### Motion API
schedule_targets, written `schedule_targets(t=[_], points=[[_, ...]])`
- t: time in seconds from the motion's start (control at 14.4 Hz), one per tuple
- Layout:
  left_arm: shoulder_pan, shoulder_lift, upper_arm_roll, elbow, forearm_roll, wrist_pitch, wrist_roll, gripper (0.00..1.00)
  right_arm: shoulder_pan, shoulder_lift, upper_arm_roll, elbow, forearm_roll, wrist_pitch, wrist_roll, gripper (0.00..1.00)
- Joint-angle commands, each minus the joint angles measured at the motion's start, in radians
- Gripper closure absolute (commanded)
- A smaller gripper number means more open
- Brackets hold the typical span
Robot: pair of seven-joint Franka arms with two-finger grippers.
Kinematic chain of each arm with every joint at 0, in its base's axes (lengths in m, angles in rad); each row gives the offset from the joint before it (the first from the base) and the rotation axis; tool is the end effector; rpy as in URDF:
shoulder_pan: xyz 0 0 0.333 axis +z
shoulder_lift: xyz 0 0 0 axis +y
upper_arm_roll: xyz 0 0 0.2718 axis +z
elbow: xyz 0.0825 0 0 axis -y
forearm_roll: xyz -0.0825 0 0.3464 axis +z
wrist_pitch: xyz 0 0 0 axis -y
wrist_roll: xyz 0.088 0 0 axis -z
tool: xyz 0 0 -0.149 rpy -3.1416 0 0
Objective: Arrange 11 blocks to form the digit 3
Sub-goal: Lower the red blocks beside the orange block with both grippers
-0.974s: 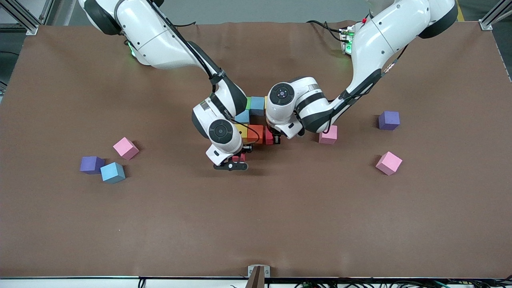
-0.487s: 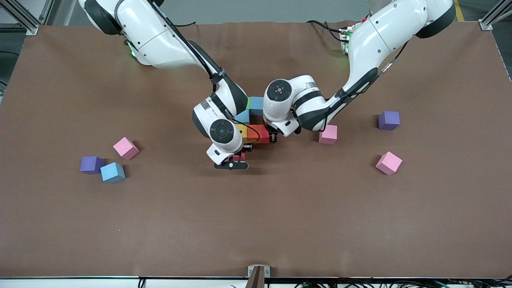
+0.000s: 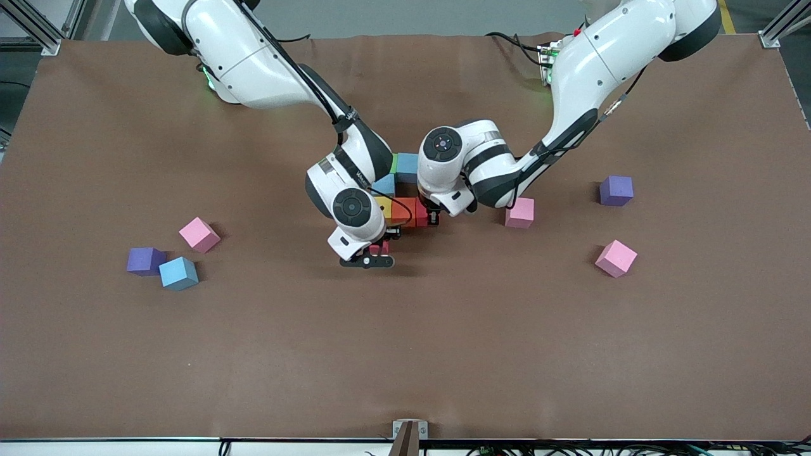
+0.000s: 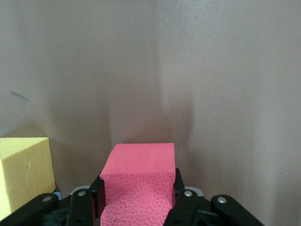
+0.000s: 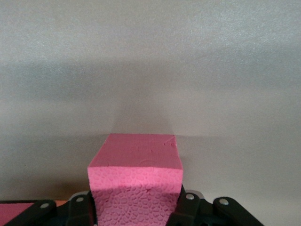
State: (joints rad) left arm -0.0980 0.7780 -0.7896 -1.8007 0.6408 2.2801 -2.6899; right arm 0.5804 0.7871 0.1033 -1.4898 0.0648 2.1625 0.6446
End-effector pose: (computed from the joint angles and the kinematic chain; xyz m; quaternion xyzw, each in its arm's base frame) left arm 0.4060 -0.4358 0.1629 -0.7284 -0.6846 0.0260 0.0051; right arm 0.4961 0.4029 0.1490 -0.9964 0.0131 0.0826 0.0155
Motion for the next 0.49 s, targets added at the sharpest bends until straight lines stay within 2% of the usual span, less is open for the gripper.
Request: schedule_targets(t=[0.0, 0.28, 0.35, 0.42], points=[[-0.005, 0.001, 0.004, -0.005, 0.022, 0.016, -0.021, 0.58, 0.010, -0.028, -0.002, -0.050, 0.021, 0.000, -0.006, 0.50], [-0.005, 0.010, 0.006, 0.000, 0.022, 0.016, -0.021, 0.49, 0.012, -0.029, -0.002, -0.050, 0.021, 0.000, -0.022, 0.50], [-0.005, 0.010, 0.006, 0.000, 0.022, 0.016, -0.019, 0.42, 0.010, -0.029, -0.002, -0.050, 0.021, 0.000, -0.026, 0.50], [-0.005, 0.010, 0.006, 0.000, 0.022, 0.016, -0.018, 0.30, 0.012, -0.029, -0.002, -0.050, 0.020, 0.000, -0.026, 0.50]])
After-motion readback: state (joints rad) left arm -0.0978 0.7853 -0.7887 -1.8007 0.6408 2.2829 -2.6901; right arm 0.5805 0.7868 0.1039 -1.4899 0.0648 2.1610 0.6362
